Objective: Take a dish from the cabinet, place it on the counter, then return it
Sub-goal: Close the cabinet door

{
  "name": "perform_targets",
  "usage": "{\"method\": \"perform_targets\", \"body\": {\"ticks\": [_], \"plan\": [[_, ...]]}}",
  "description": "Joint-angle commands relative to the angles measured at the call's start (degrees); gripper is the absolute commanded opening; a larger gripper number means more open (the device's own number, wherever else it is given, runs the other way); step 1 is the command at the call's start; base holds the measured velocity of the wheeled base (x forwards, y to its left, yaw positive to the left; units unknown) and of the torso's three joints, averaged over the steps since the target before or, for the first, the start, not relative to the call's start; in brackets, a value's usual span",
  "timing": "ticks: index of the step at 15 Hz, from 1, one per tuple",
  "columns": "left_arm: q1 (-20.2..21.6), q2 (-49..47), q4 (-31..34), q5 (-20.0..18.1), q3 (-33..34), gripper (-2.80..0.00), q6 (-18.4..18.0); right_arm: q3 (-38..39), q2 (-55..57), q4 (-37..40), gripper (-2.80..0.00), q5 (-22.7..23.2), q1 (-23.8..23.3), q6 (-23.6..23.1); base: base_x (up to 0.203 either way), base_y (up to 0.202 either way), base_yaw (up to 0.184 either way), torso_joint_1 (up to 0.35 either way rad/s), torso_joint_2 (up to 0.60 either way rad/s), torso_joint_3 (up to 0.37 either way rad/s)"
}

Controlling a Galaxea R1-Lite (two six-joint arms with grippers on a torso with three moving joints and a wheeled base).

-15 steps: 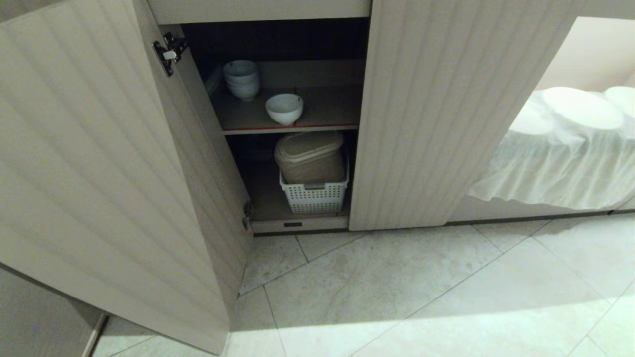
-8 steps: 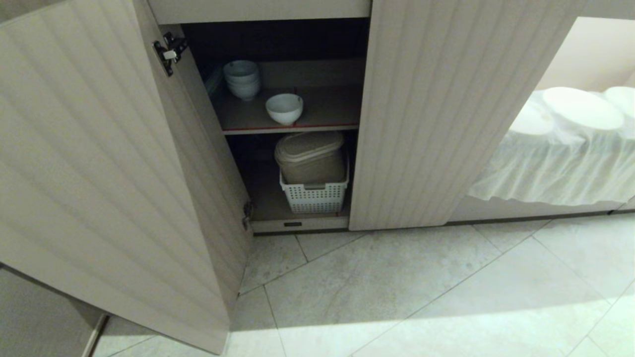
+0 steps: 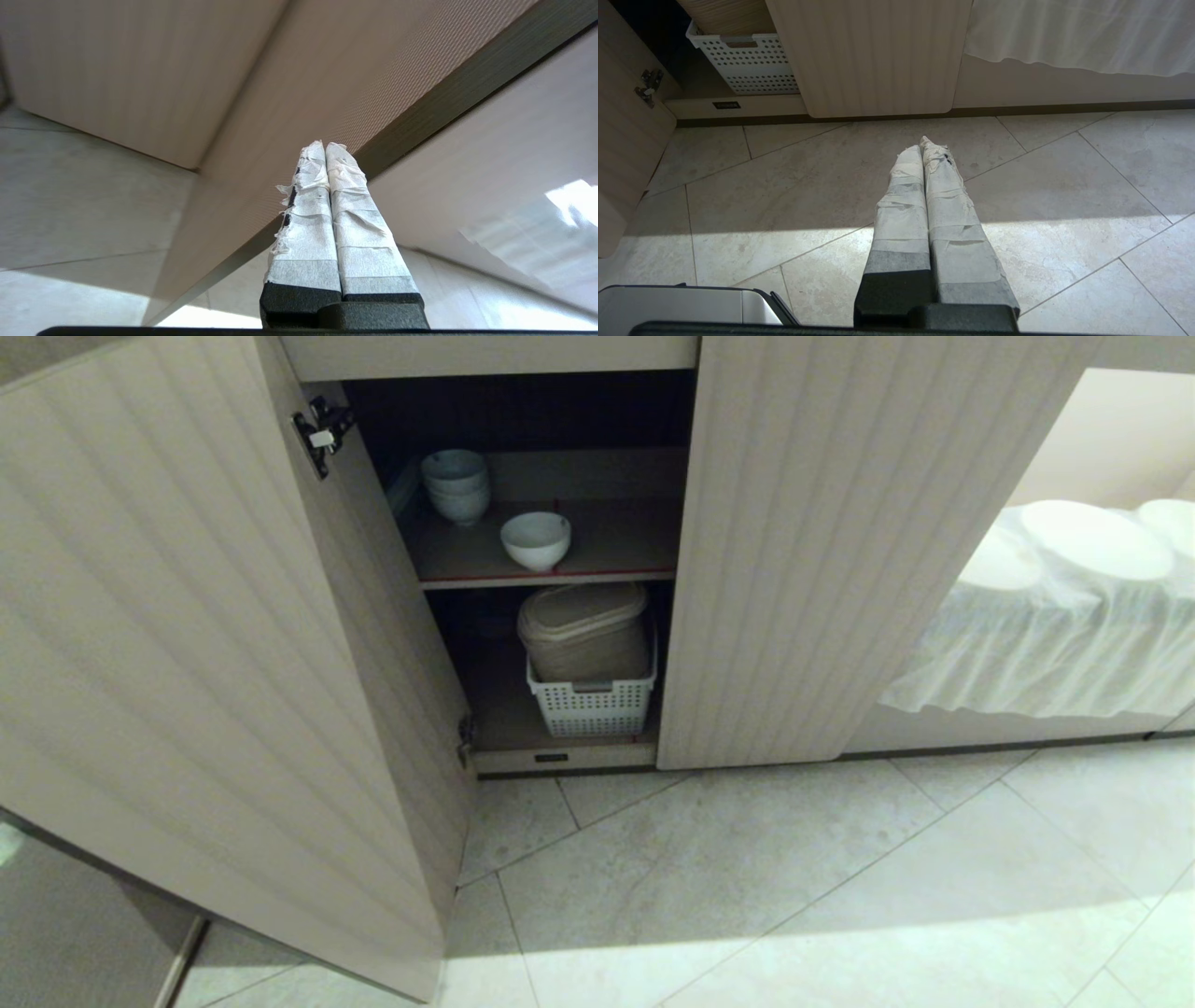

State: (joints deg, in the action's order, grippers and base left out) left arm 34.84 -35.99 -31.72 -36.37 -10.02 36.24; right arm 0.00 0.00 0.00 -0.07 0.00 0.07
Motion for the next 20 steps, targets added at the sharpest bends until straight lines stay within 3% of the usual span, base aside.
{"method": "perform_targets", "body": {"ticks": [1,8,14,20], "plan": [[-0.04,0.01,-0.25,-2.21,0.06,-2.8,0.39,0.0,0.0,0.0,-2.8,-0.01,0.02,0.01,0.0,0.0,0.0,0.0,0.0,0.0],[-1.12,0.48,-0.27,-13.26,0.47,-2.8,0.41,0.0,0.0,0.0,-2.8,-0.01,0.02,-0.01,0.0,0.0,0.0,0.0,0.0,0.0],[-3.54,-1.7,-2.89,-15.71,0.53,-2.8,0.68,0.0,0.0,0.0,-2.8,-0.01,0.03,-0.01,0.0,0.0,0.0,0.0,0.0,0.0],[-2.74,-0.85,-3.44,-16.12,0.44,-2.8,0.17,0.0,0.0,0.0,-2.8,-0.01,0.09,0.0,0.0,0.0,0.0,0.0,0.0,0.0]]}}
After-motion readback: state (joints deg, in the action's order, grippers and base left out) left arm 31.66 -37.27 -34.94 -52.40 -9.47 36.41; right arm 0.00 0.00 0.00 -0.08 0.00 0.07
